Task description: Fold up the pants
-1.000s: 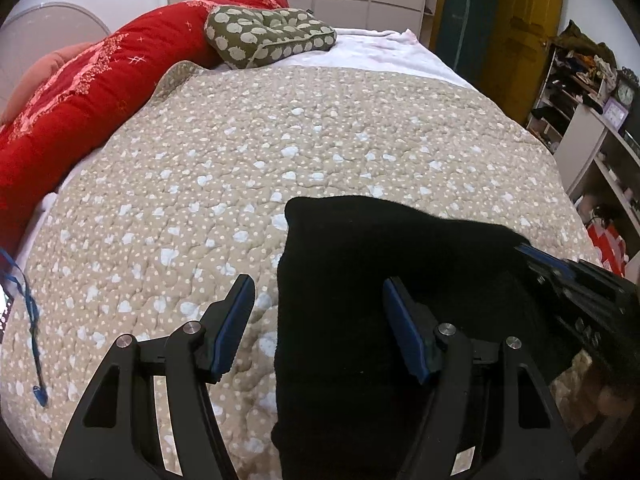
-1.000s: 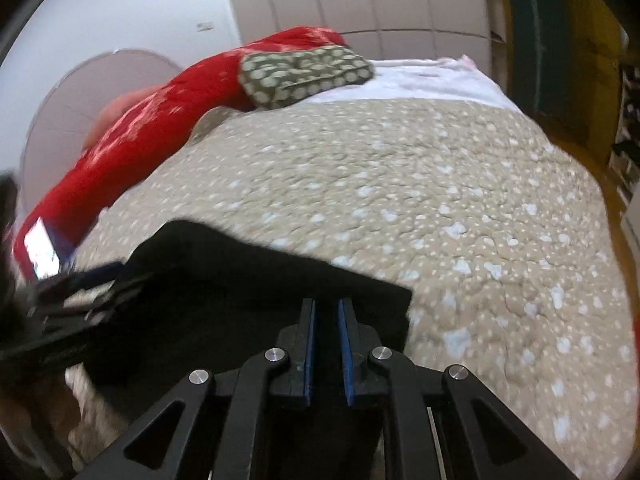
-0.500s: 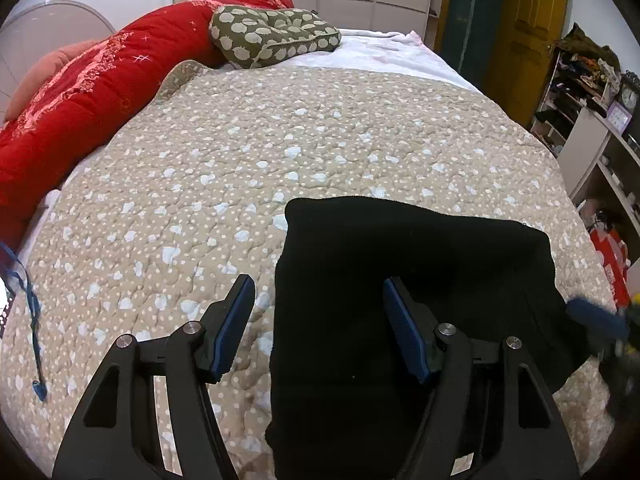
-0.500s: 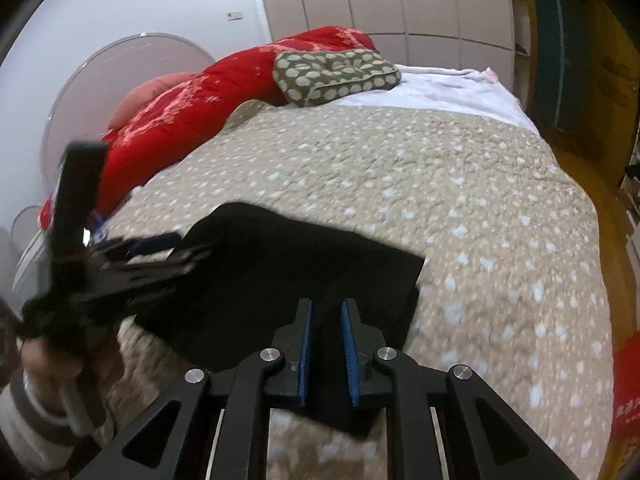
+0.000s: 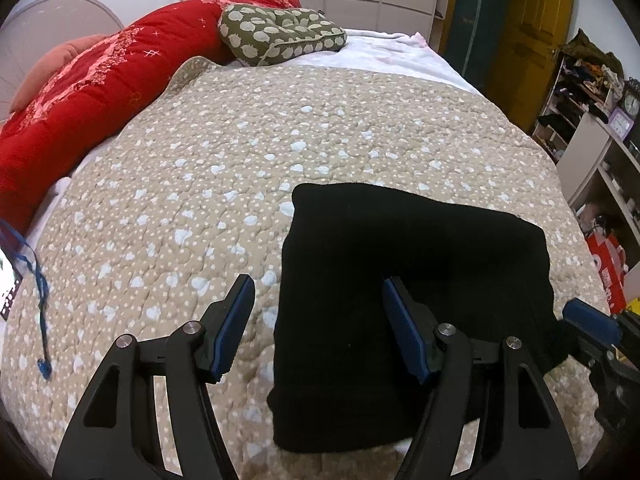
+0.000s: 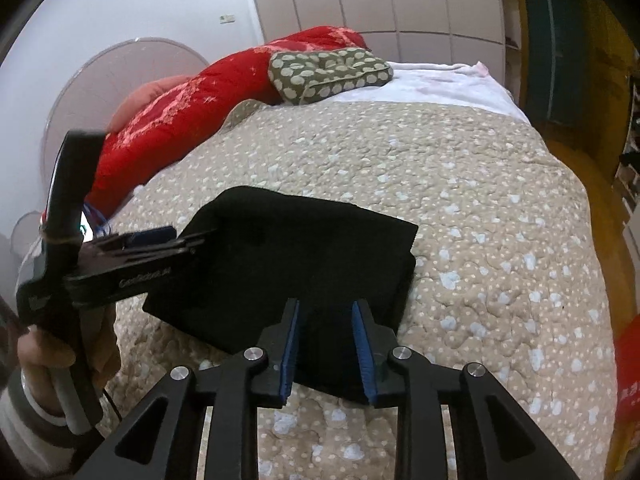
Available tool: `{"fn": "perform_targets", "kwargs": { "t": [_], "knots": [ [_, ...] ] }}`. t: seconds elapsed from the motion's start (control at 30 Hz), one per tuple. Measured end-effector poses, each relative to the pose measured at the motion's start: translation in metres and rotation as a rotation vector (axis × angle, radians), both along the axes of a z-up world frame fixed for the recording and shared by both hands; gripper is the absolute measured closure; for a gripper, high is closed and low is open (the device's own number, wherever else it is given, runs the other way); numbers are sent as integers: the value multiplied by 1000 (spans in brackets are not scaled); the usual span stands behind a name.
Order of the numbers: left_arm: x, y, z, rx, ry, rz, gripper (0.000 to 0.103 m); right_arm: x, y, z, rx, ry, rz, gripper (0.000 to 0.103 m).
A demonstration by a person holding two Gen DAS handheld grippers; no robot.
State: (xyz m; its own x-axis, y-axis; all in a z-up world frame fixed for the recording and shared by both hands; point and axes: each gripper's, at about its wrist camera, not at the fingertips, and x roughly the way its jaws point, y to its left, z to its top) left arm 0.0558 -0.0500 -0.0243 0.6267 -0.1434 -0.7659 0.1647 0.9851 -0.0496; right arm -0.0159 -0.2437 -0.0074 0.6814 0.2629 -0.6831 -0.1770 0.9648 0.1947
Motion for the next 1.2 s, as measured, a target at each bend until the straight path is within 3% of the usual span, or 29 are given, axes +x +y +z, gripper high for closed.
{"fn": "perform_targets", "kwargs": {
  "t": [0.13,0.27,0.9,1.03,1.2],
  "knots": [
    [-7,3,3,-14,-3,1,36,0,-5,2,28,2,-31,77],
    [-12,5,5,-26,5,2,36,-1,-10,4,82,6,-66,60],
    [-15,10,1,-58,41,17,35,15,-26,-20,147,87,-130,55],
    [-12,14,-1,-86,54,19,35,20,-31,-26,183,100,-141,42],
    [-9,19,-4,-101,62,21,35,27,-38,-33,231,119,-145,39]
  ]
}}
